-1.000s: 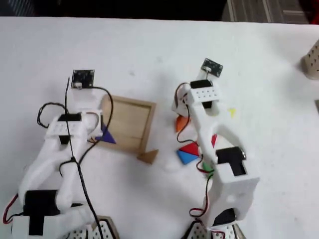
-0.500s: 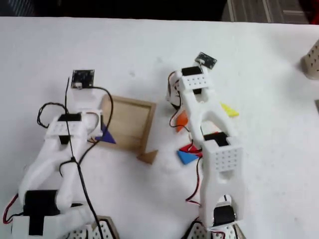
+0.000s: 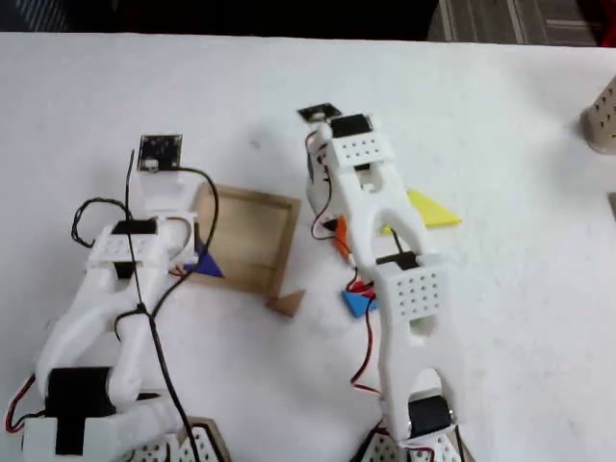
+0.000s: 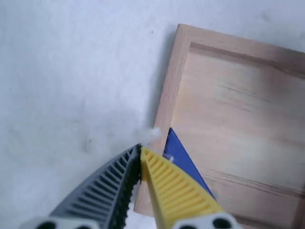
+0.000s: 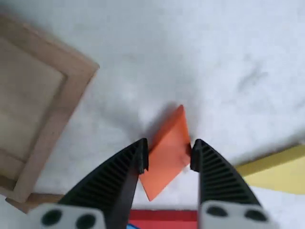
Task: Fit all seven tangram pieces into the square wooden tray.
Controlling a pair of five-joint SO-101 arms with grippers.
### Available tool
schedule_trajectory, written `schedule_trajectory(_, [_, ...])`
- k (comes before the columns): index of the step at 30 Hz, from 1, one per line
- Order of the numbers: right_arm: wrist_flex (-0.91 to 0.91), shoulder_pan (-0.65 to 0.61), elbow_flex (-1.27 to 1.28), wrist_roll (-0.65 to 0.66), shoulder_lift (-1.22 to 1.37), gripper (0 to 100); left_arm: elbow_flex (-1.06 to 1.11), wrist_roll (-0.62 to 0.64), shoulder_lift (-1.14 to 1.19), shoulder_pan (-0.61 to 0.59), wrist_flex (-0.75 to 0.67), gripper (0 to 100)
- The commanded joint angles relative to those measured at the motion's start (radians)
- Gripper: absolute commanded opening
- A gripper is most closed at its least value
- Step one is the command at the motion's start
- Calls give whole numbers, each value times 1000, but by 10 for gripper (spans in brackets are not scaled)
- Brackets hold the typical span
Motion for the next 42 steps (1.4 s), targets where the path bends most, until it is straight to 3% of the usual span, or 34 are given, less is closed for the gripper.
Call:
schedule_trajectory(1, [51, 4, -43, 8, -128, 94, -57, 5, 1, -12, -31, 24])
schedule_trajectory(3, [54, 16, -21, -28, -145, 53, -57, 5, 1, -13, -31, 24])
schedule_trajectory(14, [-2, 65, 247, -178, -377, 67, -58, 5, 1, -13, -31, 24])
schedule_trajectory(20, [-272, 68, 664, -252, -625, 70, -58, 5, 1, -13, -31, 24])
schedule_trajectory(24, [-479, 61, 858, -382, -704, 73, -58, 5, 1, -13, -31, 24])
schedule_trajectory(32, [-535, 4, 836, -640, -599, 215, -58, 5, 1, -13, -31, 24])
schedule_trajectory(36, [-530, 8, 778, -641, -535, 201, -58, 5, 1, -13, -29, 24])
schedule_trajectory(42, [-530, 33, 733, -565, -487, 86, -58, 5, 1, -13, -29, 24])
